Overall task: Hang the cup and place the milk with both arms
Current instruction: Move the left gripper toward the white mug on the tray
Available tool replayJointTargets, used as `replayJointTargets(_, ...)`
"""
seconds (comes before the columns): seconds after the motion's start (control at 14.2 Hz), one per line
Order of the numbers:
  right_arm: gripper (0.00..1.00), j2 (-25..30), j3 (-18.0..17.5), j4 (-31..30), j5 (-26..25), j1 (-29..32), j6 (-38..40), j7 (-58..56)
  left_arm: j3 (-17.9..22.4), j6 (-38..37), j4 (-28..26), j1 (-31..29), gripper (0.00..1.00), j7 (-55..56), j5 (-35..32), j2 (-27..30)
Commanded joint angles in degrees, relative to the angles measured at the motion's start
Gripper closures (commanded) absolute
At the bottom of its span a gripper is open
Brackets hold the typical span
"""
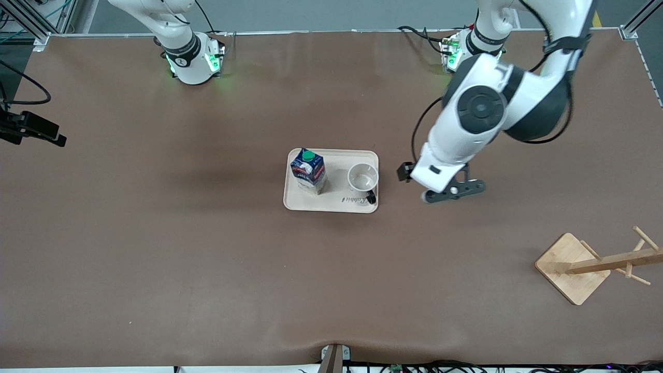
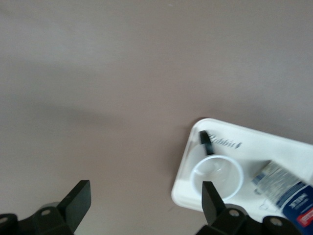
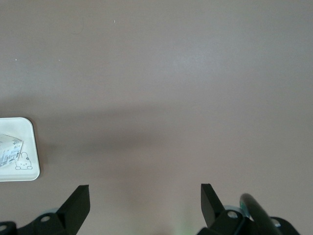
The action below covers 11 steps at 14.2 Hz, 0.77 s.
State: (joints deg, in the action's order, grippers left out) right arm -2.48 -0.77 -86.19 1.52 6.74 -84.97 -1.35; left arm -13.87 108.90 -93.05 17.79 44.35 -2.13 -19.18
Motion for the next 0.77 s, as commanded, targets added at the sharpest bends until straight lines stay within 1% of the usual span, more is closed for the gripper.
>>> replayJointTargets(0.0, 0.0, -0.2, -0.7, 0.7, 0.9, 1.1, 0.7, -0.4, 0.0, 7.2, -6.0, 1.4, 0.0, 4.7, -0.2, 1.0)
replayJointTargets(0.07, 0.0, -0.2, -0.8, 0.6, 0.9, 1.1, 0.8, -0.4, 0.1, 7.8, -7.7, 2.2, 0.01, 4.9, -0.4, 1.0)
replayJointTargets(0.21, 0.0, -0.2, -0.7, 0.1, 2.5, 1.2, 0.9, -0.4, 0.0, 12.7, -11.3, 3.0, 0.12, 5.8, -0.6, 0.6)
replayJointTargets(0.28, 0.0, -0.3, -0.7, 0.1, 3.3, 1.2, 1.2, -0.4, 0.0, 17.4, -13.7, 4.3, 0.13, 6.7, -0.5, 0.5)
replayJointTargets(0.35, 0.0, -0.4, -0.7, 0.1, 3.4, 1.2, 1.8, -0.3, 0.0, 19.9, -15.3, 4.6, 0.13, 8.3, -0.6, 0.5)
replayJointTargets(0.42, 0.0, -1.5, -0.7, -0.1, 3.5, 1.1, 1.9, -0.4, -0.1, 20.0, -15.8, 5.0, 0.13, 9.0, -0.6, 0.0)
replayJointTargets(0.49, 0.0, -4.6, -0.8, 0.1, 3.7, 1.0, 2.6, -0.2, -0.1, 20.1, -16.2, 5.8, 0.14, 9.5, -0.6, -0.7)
replayJointTargets(0.56, 0.0, -5.7, -0.8, 0.2, 4.8, 1.3, 4.4, -0.2, -0.1, 20.5, -16.1, 6.7, 0.17, 10.9, -0.6, -1.9)
replayJointTargets(0.63, 0.0, -5.7, -0.6, 0.3, 6.3, 1.9, 5.0, 0.1, -0.1, 21.9, -16.0, 7.2, 0.19, 12.7, -0.5, -3.2)
replayJointTargets(0.7, 0.0, -5.7, -0.6, 0.4, 6.6, 2.2, 5.1, 0.0, 0.0, 23.6, -16.1, 8.0, 0.2, 13.8, -0.6, -4.4)
